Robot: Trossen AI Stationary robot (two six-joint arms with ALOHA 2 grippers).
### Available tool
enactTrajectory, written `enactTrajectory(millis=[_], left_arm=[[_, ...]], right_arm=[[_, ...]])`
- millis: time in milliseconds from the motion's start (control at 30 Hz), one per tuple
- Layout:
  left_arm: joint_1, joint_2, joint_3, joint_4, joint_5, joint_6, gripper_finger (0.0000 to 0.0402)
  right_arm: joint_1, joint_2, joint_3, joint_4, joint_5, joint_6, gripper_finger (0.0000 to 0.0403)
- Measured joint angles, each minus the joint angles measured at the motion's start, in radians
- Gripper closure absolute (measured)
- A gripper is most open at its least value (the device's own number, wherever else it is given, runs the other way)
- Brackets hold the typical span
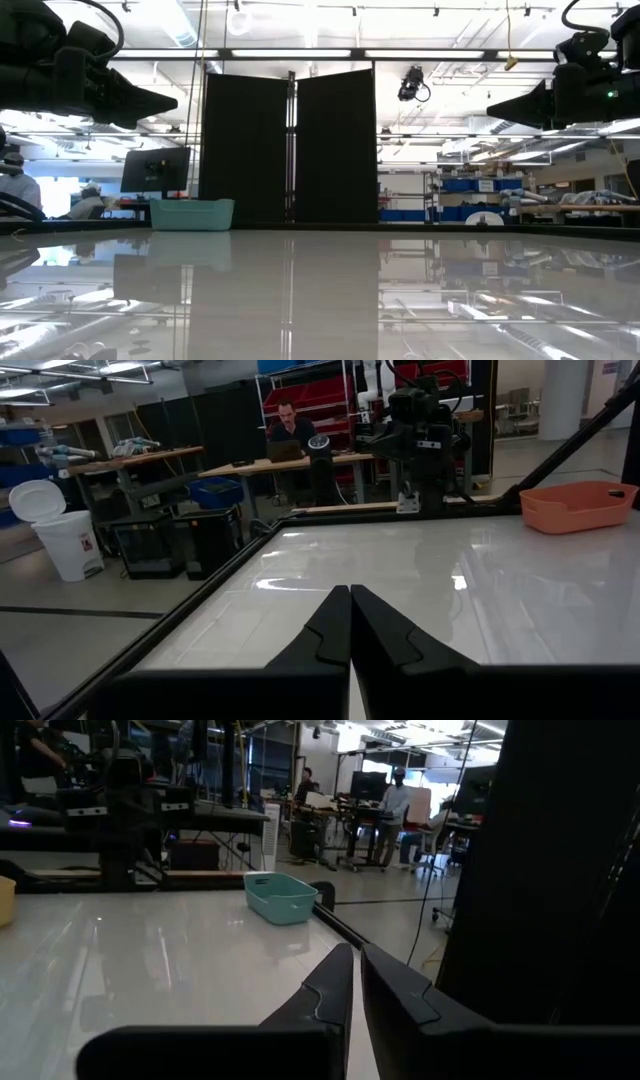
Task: Sort batteries
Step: Return to home position
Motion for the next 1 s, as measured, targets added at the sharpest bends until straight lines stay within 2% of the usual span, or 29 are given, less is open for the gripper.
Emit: enactTrajectory(millis=[1000], left_arm=[[0.000, 0.000, 0.000, 0.000, 0.000, 0.000, 0.0389]], right_arm=[[0.000, 0.000, 0.000, 0.000, 0.000, 0.000, 0.0369]])
